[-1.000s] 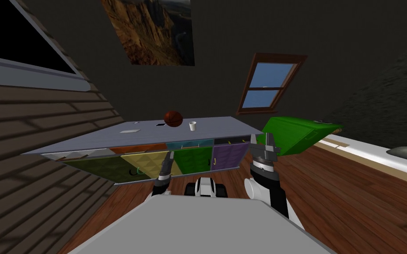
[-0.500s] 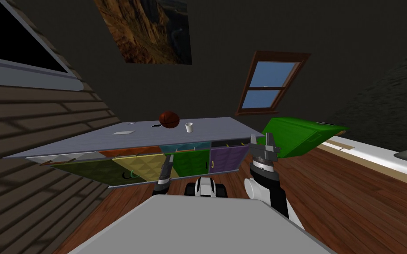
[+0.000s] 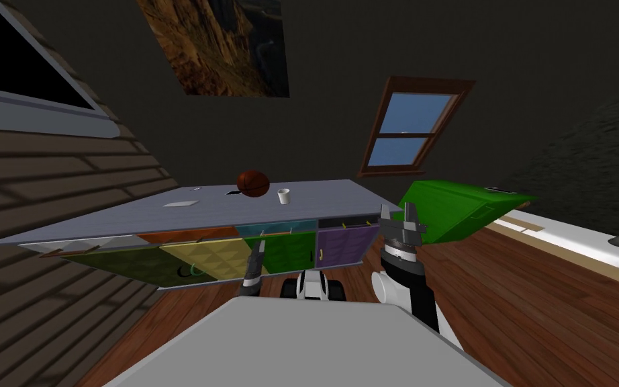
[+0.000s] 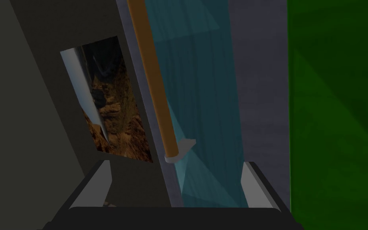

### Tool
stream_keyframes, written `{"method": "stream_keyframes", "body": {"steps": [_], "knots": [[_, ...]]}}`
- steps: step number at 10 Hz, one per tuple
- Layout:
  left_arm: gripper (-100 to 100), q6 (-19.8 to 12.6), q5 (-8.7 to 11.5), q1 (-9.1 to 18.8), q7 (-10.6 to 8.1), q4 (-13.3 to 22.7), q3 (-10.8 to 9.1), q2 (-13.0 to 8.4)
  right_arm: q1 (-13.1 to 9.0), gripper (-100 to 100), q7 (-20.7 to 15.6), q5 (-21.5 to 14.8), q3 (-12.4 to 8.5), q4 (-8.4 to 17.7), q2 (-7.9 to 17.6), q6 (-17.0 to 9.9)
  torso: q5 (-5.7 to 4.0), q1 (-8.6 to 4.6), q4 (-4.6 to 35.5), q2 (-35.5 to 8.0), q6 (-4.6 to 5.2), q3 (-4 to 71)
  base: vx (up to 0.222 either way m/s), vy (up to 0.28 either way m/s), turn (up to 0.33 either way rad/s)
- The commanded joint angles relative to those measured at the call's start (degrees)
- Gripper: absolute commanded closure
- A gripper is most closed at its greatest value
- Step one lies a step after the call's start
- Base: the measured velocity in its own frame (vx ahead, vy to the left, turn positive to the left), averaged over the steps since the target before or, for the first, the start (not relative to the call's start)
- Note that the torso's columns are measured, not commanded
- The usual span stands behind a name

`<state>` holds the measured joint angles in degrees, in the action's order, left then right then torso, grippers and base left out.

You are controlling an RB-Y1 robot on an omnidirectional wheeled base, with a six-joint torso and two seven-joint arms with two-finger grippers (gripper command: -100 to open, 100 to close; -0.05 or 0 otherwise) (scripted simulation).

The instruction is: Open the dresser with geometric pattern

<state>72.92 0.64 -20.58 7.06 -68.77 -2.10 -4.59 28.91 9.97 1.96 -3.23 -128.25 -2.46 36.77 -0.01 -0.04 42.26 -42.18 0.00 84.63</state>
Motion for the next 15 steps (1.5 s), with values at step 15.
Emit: {"method": "stream_keyframes", "body": {"steps": [15], "knots": [[-100,-3.5,-5.4,21.4,-2.22,16.4,-1.73,2.2,0.0,0,0.0,0.0,0.0,0.0,0.0,0.0,0.01,0.06,0.0,-0.1,0.0,-0.1,-0.037,-0.006,0.105]]}}
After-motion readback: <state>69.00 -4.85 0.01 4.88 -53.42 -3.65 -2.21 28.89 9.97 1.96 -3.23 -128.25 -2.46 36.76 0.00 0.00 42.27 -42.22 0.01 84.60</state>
